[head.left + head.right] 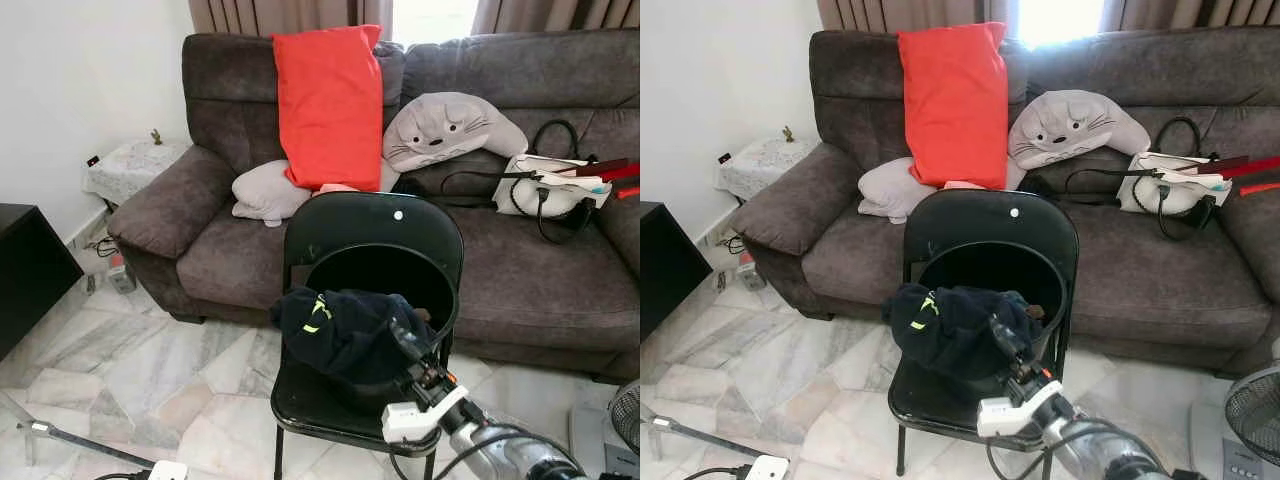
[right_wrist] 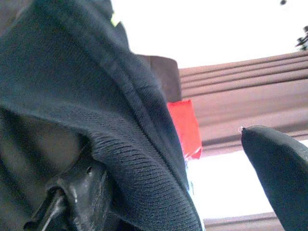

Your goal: Hang hanger

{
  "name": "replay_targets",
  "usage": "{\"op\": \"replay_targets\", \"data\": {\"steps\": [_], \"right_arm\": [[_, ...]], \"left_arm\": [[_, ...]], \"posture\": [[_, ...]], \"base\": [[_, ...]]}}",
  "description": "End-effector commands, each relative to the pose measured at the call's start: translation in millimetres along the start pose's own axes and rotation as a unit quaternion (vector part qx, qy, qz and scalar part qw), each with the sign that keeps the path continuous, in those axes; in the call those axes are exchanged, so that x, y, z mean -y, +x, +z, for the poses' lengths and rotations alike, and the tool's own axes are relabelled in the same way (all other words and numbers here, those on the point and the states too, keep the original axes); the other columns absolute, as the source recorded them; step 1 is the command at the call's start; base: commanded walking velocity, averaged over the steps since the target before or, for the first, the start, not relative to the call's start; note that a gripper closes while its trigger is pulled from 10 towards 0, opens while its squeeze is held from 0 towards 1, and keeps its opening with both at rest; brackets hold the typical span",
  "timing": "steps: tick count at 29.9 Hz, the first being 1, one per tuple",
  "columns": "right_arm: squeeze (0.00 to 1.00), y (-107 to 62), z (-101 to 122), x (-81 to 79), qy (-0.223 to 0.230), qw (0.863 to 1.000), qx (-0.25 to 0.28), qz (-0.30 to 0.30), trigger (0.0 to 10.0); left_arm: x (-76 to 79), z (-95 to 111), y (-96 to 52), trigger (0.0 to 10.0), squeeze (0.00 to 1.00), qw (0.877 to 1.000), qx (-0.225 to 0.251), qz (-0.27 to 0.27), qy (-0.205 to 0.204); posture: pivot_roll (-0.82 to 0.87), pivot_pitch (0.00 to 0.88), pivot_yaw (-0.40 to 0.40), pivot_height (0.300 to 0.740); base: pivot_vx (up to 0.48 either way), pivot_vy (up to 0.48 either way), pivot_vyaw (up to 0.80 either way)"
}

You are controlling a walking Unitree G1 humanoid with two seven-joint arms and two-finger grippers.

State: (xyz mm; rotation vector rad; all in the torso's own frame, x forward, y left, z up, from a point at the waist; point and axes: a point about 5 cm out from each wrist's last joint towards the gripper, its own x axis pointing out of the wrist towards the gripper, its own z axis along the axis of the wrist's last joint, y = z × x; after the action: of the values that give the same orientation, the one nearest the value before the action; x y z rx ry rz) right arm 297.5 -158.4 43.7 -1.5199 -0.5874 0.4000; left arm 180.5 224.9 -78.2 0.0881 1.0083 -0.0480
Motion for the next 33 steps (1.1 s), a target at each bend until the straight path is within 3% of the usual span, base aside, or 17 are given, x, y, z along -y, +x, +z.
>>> {"op": "replay_targets", "data": {"steps": [1,5,10,11,33], "right_arm": [[0.0,7.9,8,0.9,0.017,0.999,0.027,0.018,10.0],[0.0,4.5,13,-9.2,0.035,0.996,0.032,0.072,10.0],[0.0,3.3,15,-9.7,0.035,0.996,0.043,0.071,10.0],[0.0,5.0,14,-6.0,0.04,0.997,0.045,0.056,0.0],[0.0,4.8,9,-3.7,0.044,0.998,0.027,0.045,0.0]], "left_arm": [[-6.3,-1,-1.4,10.0,0.0,1.0,-0.002,0.011,-0.004],[-5.9,-1,-1.3,10.0,0.0,1.0,-0.002,0.009,-0.004],[-5.9,-1,-1.3,10.0,0.0,1.0,-0.002,0.009,-0.003],[-6.0,-1,-1.4,10.0,0.0,1.0,-0.002,0.01,-0.003],[-5.0,-2,-1.3,10.0,0.0,1.0,0.0,0.008,-0.001]], "posture": [[-0.05,0.0,0.118,0.74],[-0.05,0.0,0.118,0.74],[-0.05,0.0,0.119,0.74],[-0.05,0.0,0.118,0.74],[-0.06,0.0,0.118,0.74]], "base": [[0.0,0.0,0.0],[0.0,0.0,0.0],[0.0,0.0,0.0],[0.0,0.0,0.0],[0.0,0.0,0.0]]}}
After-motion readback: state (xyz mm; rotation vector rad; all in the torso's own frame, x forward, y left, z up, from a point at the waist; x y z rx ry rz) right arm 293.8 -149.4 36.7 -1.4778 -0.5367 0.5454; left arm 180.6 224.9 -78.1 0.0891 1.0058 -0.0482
